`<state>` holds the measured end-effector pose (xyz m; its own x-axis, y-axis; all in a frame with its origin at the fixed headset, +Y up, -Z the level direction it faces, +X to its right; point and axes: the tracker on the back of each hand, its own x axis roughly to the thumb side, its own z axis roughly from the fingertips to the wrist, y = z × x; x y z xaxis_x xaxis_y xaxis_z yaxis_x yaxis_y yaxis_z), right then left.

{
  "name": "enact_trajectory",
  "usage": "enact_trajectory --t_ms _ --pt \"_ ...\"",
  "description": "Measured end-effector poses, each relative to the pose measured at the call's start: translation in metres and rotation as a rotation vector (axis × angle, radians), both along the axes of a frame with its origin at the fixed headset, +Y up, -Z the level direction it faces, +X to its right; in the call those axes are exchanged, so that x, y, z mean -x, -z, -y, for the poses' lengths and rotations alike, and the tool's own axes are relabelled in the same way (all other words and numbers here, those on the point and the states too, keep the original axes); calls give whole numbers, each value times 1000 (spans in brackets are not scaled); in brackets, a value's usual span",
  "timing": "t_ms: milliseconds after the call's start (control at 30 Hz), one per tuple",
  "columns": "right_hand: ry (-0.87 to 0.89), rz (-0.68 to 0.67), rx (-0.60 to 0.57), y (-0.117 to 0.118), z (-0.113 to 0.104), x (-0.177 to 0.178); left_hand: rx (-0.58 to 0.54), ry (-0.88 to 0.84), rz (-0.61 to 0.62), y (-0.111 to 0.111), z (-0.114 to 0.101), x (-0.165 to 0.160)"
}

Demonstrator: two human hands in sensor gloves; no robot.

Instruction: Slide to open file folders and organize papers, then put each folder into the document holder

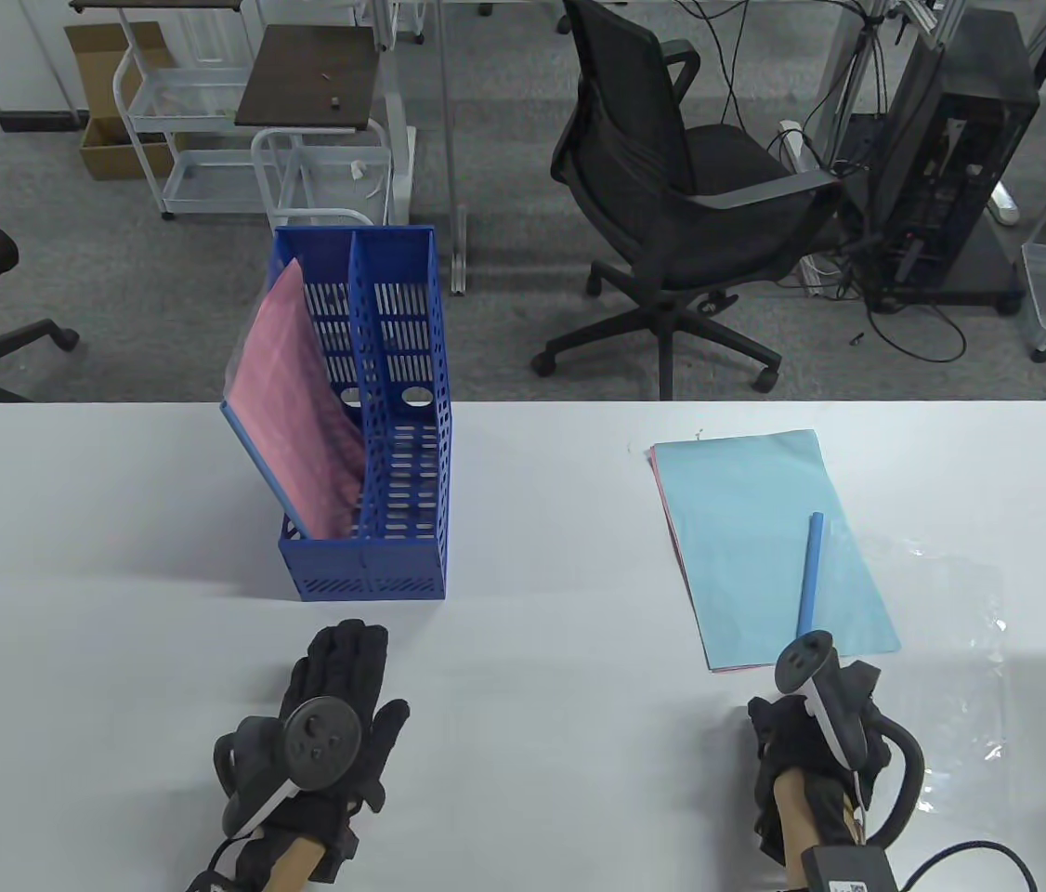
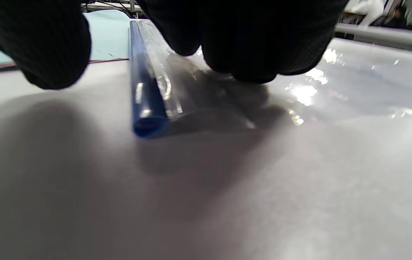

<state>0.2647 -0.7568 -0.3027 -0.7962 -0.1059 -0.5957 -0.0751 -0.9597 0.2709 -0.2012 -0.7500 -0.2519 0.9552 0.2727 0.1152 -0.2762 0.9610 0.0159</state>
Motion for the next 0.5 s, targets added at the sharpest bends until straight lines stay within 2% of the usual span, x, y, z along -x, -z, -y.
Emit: enact_trajectory --t_ms 233,500 --pt "-118 -22 -32 4 -2 2 55 -18 -22 4 9 5" --pt "-288 -17 -88 14 -1 -3 60 -62 -44 6 12 13"
